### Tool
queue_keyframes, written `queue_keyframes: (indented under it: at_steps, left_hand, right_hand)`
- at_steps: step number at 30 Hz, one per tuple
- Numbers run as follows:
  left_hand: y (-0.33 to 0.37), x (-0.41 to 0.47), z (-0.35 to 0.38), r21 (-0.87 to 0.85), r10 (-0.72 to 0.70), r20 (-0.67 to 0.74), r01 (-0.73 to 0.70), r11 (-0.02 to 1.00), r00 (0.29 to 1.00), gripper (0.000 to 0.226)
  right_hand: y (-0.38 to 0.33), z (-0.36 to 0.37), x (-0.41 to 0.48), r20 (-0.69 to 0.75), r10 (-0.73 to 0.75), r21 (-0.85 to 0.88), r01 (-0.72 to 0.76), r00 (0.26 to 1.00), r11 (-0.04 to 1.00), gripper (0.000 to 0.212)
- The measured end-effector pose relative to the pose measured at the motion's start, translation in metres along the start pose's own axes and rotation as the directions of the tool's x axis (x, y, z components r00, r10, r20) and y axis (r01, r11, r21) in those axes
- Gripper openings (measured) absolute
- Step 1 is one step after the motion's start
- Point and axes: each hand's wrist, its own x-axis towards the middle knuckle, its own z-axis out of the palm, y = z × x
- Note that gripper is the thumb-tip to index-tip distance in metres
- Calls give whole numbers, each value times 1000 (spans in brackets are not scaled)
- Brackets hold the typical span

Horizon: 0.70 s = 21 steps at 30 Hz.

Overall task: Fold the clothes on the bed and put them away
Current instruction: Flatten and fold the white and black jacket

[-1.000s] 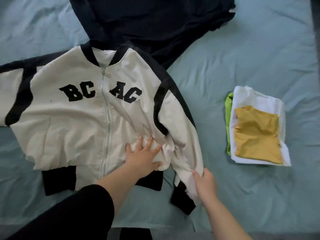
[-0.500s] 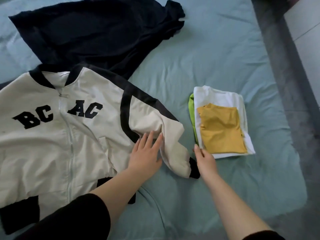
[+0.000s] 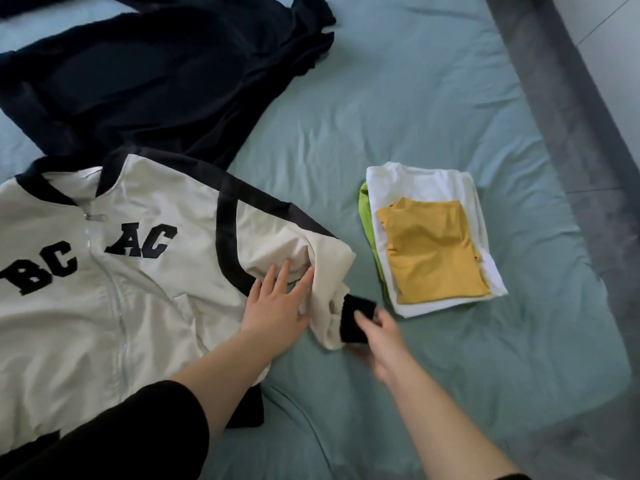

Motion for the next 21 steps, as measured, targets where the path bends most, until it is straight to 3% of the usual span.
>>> queue_keyframes:
  at_steps: [2, 4, 7, 10, 13, 15, 16, 17, 18, 19, 21]
  left_hand:
    - [2, 2, -6, 9, 13, -1, -13, 1000, 1000, 82]
    - [3, 6, -17, 26, 38, -18, -37, 999, 999, 81]
    - [8, 18, -35, 55, 60, -54, -57, 997, 997, 79]
    - [6, 36, -49, 38, 61, -69, -58, 998, 996, 84]
    - [-5, 56, -49, 26, 52, -39, -51, 998, 998, 88]
    - [-16, 69, -41, 19, 24, 14, -24, 1000, 1000, 86]
    - [-22, 74, -36, 16, 11, 45, -12, 1000, 999, 86]
    - [-28, 78, -31, 15, 3, 70, -4, 1000, 998, 87]
    - [-34, 80, -26, 15, 0, 89, -1, 1000, 996, 87]
    - [-40, 81, -21, 12, 1, 101, -2, 1000, 995, 85]
    - [-48, 85, -14, 5, 10, 114, -10, 1000, 993, 82]
  right_hand:
    - [-44, -9, -1, -80, -349, -199, 328, 934, 923, 23]
    - [-100, -29, 1, -115, -615, -423, 522, 780, 741, 27]
    - [-179, -70, 15, -196, -794, -570, 592, 575, 570, 27]
    - [-230, -97, 42, -223, -827, -657, 548, 516, 519, 21]
    - [-241, -101, 80, -283, -780, -592, 538, 557, 600, 15]
    - [-225, -94, 106, -389, -629, -433, 469, 673, 769, 27]
    - [-213, -89, 116, -417, -475, -257, 400, 775, 880, 40]
    - [-201, -84, 124, -369, -294, -13, 311, 882, 950, 52]
    - [-190, -80, 129, -265, -158, 204, 215, 951, 955, 58]
    - [-180, -78, 130, -168, -103, 341, 156, 980, 927, 60]
    - [-164, -77, 131, -82, -117, 427, 141, 990, 893, 50]
